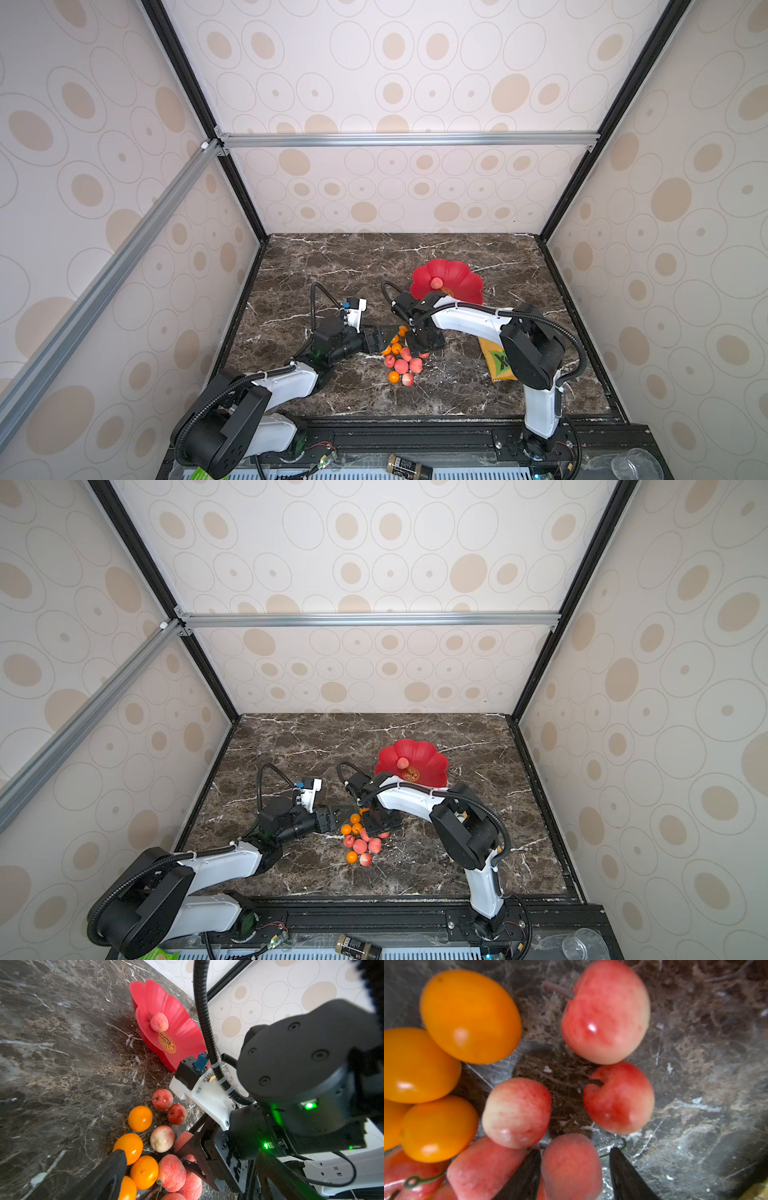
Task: Arrange fruit in a fruit bowl
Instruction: Pick up the fruit from the center of the table.
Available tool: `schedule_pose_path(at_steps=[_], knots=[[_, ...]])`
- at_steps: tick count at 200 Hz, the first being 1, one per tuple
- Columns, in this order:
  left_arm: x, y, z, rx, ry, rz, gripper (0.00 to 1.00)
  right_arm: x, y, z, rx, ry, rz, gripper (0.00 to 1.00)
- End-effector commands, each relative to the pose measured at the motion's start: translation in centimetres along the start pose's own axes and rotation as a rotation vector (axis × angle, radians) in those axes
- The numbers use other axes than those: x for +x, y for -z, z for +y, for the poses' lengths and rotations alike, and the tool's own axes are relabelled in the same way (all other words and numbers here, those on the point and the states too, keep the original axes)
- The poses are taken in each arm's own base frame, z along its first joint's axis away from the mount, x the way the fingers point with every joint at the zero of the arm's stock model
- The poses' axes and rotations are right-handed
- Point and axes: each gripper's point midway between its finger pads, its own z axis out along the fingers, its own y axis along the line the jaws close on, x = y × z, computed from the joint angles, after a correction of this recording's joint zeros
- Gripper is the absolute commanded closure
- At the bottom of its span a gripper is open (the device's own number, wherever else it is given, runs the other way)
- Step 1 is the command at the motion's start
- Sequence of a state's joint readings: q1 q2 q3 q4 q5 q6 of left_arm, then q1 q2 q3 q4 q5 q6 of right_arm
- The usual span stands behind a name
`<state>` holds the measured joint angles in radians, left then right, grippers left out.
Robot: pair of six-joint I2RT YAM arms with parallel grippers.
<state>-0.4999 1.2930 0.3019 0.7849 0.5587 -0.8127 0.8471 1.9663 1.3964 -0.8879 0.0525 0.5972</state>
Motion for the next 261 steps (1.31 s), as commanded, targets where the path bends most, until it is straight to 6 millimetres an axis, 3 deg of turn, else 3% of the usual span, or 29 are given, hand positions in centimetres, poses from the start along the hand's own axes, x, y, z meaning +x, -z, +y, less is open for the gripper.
schedule_pose_path(at_steps=[1,136,261], knots=[[-1.3,-0.2,-1.1,0.036,-0.036,-0.025,0.02,0.6,-1.0,-0.2,0.024,0.002,0.03,0.44],[-1.3,-0.2,-1.2,0.035,-0.037,-0.026,0.02,0.5,-1.1,-0.2,0.022,0.002,0.029,0.51],[-1.6,-0.3,-1.4,0.038,-0.046,-0.031,0.02,0.4,1.0,-0.4,0.006,-0.006,-0.009,0.55]])
